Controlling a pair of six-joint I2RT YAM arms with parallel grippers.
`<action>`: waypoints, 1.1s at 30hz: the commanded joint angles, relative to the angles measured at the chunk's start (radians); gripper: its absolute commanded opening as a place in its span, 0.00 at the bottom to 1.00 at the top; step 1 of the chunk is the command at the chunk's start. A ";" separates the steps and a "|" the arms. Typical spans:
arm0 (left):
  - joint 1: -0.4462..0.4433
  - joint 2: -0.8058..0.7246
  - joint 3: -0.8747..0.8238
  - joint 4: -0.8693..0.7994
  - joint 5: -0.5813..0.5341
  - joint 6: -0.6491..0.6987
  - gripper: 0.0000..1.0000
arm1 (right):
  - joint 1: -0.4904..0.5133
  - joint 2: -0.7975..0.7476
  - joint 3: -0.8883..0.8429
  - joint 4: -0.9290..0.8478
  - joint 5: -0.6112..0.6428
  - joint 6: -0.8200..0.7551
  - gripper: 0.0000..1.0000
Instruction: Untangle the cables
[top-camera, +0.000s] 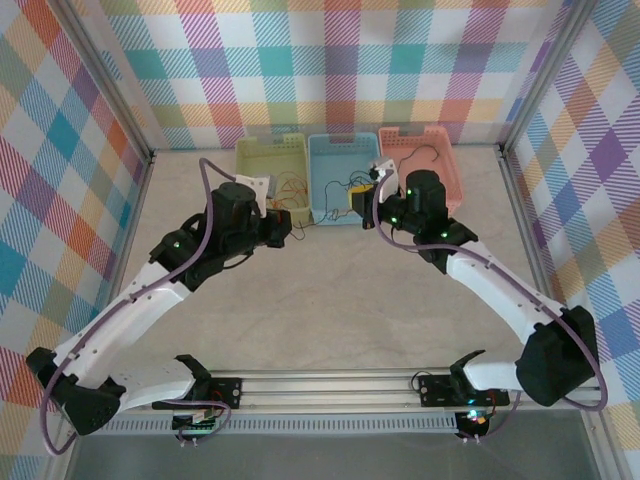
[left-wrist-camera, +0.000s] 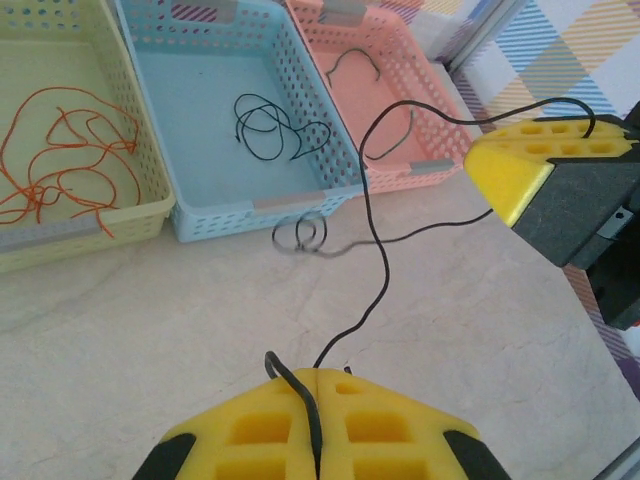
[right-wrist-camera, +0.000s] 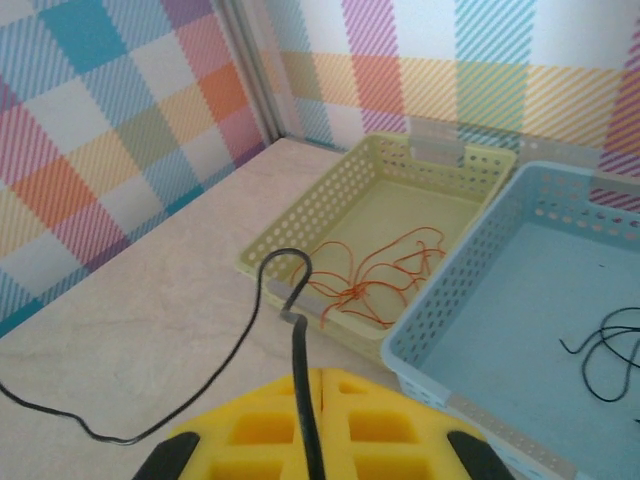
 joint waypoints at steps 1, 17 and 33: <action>0.055 0.030 0.068 0.045 0.051 -0.008 0.00 | -0.049 0.074 0.050 -0.016 0.033 0.038 0.00; 0.248 0.444 0.350 0.065 0.265 -0.054 0.00 | -0.168 0.522 0.391 0.004 -0.066 0.126 0.00; 0.269 0.644 0.571 0.062 0.339 -0.055 0.00 | -0.191 0.574 0.543 0.155 -0.152 0.183 0.00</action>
